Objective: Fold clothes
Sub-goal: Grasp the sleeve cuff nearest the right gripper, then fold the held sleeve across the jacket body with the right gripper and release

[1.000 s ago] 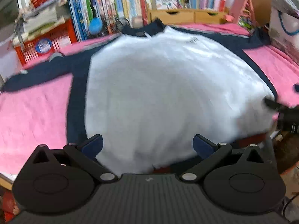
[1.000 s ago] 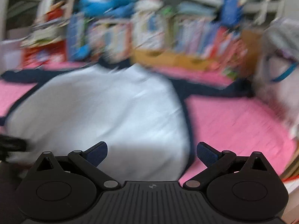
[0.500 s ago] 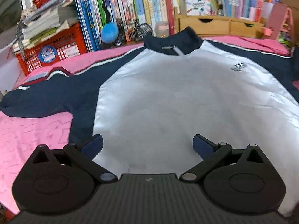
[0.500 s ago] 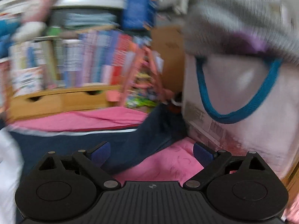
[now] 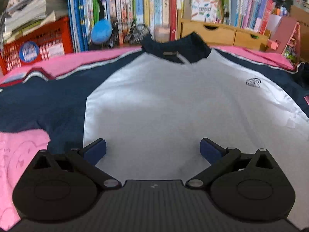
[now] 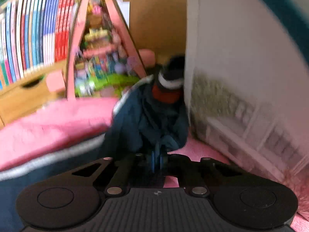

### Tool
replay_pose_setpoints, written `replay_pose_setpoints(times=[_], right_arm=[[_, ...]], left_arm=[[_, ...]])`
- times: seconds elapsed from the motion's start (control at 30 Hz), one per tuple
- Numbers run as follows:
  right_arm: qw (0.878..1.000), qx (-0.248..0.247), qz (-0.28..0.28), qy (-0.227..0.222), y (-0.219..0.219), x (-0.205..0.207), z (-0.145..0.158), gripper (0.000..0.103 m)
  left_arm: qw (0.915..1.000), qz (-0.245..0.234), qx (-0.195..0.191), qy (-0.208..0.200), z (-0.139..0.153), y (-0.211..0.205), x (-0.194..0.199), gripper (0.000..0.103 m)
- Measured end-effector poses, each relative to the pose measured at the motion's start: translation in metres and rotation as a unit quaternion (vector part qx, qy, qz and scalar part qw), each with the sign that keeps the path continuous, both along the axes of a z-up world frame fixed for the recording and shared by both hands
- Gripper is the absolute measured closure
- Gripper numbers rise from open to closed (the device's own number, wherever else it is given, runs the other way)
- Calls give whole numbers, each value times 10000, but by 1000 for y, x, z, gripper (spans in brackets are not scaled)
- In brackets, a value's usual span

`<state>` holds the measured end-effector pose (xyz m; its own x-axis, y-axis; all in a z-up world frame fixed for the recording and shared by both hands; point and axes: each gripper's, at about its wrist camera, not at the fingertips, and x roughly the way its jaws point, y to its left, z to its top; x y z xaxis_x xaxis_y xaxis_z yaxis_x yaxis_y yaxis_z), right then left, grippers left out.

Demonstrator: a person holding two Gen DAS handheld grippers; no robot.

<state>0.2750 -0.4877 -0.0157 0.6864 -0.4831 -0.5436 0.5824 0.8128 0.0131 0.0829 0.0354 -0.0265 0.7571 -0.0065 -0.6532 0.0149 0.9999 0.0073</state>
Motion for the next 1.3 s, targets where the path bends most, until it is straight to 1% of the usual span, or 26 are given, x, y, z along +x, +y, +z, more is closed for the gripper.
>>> replay_pose_setpoints(times=[0.07, 0.13, 0.2, 0.23, 0.33, 0.43, 0.47, 0.53, 0.57, 0.6, 0.67, 0.77, 0.83, 0.87, 0.9, 0.93, 0.97, 1.0, 1.03, 1.07, 1.1, 1.13, 1.17, 1.2, 1.27, 1.3], right_arm=[[9970, -504, 403, -428, 38, -3, 25, 98], [9789, -1164, 1545, -653, 107, -21, 46, 98], [9418, -1505, 2936, -639, 171, -56, 46, 98], [9172, -1654, 3578, -578, 199, -74, 42, 98], [8266, -1997, 5250, -336, 277, -124, 27, 97], [8012, -1859, 5683, 258, 296, -136, 0, 87], [7954, -1827, 5763, 432, 300, -139, -8, 76], [8021, -1794, 5672, 523, 295, -137, -12, 66], [8064, -1738, 5630, 509, 291, -138, -10, 57], [8118, -1596, 5600, 431, 287, -138, -5, 43], [8270, -1196, 5490, 180, 277, -140, 10, 25], [8700, -213, 4926, -18, 259, -116, 25, 21], [9040, 833, 4193, 74, 244, -86, 24, 17], [9142, 1403, 3799, 162, 237, -69, 20, 17], [9142, 1954, 3541, 265, 234, -52, 14, 21], [9091, 2421, 3371, 348, 236, -35, 8, 32], [9042, 2700, 3290, 361, 243, -21, 5, 62], [9002, 2868, 3259, 349, 252, -11, 5, 70], [8984, 2743, 3420, 255, 269, -10, 12, 70], [8908, 2473, 3811, 116, 290, -16, 22, 70], [8731, 2156, 4372, 40, 312, -27, 32, 70], [8476, 1855, 4972, 11, 335, -39, 42, 69], [8211, 1599, 5480, -25, 353, -53, 50, 64], [8021, 1427, 5798, -118, 363, -67, 55, 58], [7809, 1263, 6107, -353, 368, -90, 60, 33], [7809, 1280, 6100, -416, 363, -97, 61, 29]], left_arm=[[10000, -28, -21, -69, 0, 0, -1, 0], [10000, -52, -43, -74, 0, 1, 1, 0], [9999, -59, -50, -77, 0, 1, 1, 0], [9999, -60, -55, -80, 0, 2, 2, 0], [9999, -62, -72, -89, 0, 2, 2, 0], [9999, -64, -89, -94, 0, 3, 2, 0], [9999, -64, -94, -96, 0, 3, 2, 0], [9999, -64, -105, -102, 0, 3, 2, 0], [9999, -63, -110, -105, 0, 3, 2, 0], [9999, -63, -115, -108, 0, 3, 2, 0], [9998, -61, -127, -114, 0, 3, 2, 0], [9998, -58, -141, -122, 0, 3, 2, 0], [9998, -57, -147, -126, 0, 3, 2, 0], [9998, -57, -153, -129, 0, 3, 2, 0], [9998, -57, -164, -134, 0, 3, 1, 0], [9997, -58, -176, -139, 0, 4, 1, 0], [9997, -55, -191, -144, 0, 4, 1, 0], [9997, -56, -202, -149, 0, 4, 0, 0], [9996, -57, -212, -154, 0, 4, 0, 0], [9996, -58, -223, -159, 0, 4, 0, 0], [9996, -55, -227, -158, 0, 4, 0, 0], [9996, -55, -221, -157, 0, 4, -1, 0], [9996, -54, -216, -156, 0, 3, -1, 0], [9996, -53, -211, -155, 0, 3, -1, 0], [9996, -53, -214, -159, 0, 3, -1, 0], [9996, -51, -216, -161, 0, 3, -1, 0]])
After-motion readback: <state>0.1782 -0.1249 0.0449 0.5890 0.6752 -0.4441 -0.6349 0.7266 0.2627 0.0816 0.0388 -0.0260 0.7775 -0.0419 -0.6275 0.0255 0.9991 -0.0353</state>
